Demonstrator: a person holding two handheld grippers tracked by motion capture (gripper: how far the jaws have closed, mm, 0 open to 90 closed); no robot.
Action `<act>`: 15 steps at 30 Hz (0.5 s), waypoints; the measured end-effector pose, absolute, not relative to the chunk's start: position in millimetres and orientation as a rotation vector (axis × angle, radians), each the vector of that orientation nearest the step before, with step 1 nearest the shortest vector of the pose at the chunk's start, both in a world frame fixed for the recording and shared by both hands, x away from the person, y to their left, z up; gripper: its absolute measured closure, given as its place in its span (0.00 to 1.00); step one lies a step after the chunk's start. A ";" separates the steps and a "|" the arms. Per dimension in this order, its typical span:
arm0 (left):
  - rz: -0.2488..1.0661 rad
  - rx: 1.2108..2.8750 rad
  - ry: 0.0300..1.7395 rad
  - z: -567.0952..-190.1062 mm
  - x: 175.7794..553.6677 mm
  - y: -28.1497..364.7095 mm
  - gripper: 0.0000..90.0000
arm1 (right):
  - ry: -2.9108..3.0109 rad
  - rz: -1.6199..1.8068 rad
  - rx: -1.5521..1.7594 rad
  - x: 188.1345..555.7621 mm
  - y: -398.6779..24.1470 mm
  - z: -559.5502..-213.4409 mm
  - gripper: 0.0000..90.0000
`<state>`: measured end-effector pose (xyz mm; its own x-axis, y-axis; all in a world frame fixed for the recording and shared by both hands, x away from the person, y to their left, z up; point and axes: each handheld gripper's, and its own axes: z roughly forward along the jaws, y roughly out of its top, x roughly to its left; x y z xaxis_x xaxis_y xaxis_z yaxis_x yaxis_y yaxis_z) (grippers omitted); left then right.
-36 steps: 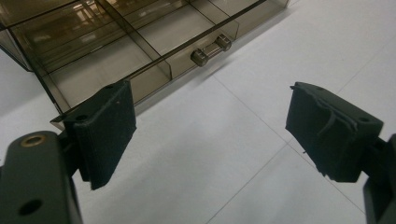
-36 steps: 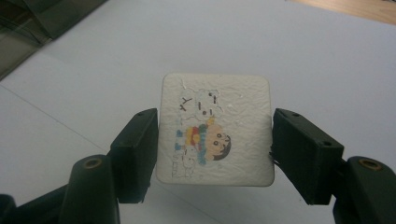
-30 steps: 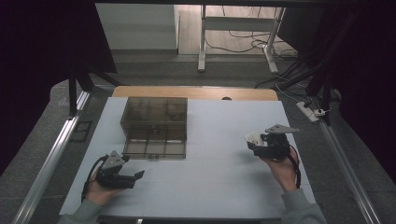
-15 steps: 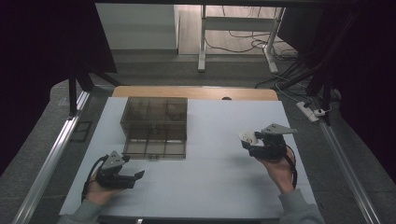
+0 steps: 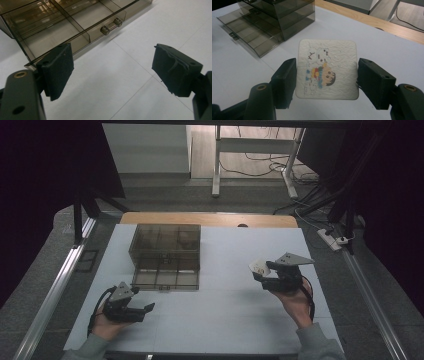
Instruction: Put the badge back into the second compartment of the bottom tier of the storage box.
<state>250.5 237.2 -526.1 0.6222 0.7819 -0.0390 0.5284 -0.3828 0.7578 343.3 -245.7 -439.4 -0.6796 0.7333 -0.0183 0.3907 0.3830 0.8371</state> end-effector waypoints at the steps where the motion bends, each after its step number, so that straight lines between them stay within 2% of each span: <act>1: 0.421 2.078 1.024 -526.1 250.5 237.1 0.19 | 2.261 1.216 0.967 342.4 -243.6 -438.6 0.36; 15: 0.420 2.086 1.020 -526.5 250.7 236.1 0.19 | 2.300 1.256 0.873 334.8 -227.4 -435.0 0.36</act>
